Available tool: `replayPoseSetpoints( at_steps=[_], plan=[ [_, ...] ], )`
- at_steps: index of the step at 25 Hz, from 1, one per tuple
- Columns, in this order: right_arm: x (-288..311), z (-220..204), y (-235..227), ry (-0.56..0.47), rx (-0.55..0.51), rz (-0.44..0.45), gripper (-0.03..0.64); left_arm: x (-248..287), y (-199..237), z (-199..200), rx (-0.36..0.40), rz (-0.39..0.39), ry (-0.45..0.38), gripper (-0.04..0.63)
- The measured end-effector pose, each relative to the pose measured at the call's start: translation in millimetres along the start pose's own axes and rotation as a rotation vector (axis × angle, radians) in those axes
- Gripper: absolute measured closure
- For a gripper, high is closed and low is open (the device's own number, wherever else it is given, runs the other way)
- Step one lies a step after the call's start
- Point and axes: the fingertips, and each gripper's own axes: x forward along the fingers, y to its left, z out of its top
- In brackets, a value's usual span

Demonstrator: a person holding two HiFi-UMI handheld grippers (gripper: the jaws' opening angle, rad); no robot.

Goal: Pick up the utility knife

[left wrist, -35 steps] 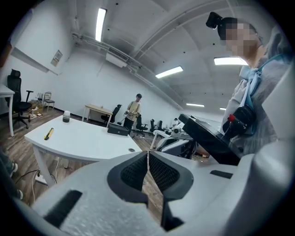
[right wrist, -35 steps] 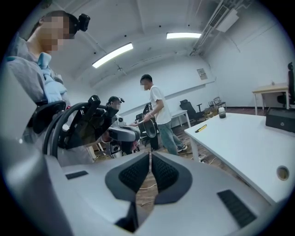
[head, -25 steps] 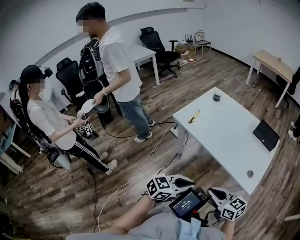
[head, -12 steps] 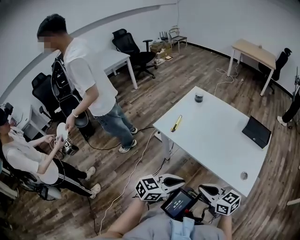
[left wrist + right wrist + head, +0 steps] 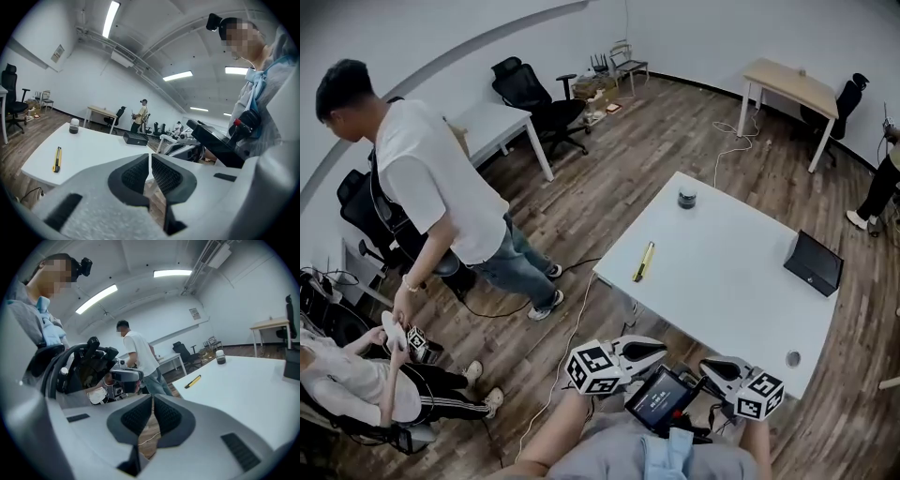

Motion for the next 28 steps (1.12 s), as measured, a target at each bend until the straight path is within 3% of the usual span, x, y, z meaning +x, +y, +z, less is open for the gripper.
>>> replayPoseSetpoints(
  at_steps=[10,16,28],
  plan=[
    [42.8,20.3,-27.0,-0.015,0.018,-0.071,0.588,-19.8,72.9,21.9,-0.004,0.045,-0.053,0.575],
    [53.1,8.6,-27.2,-0.017,0.065,-0.111,0.588,-26.5,103.9,24.1,-0.034,0.067,-0.077,0.575],
    [25.2,-4.8,-72.6,0.028,0.122,-0.167,0.586,8.2,150.1,27.5,-0.037,0.172,-0.019,0.575]
  ],
)
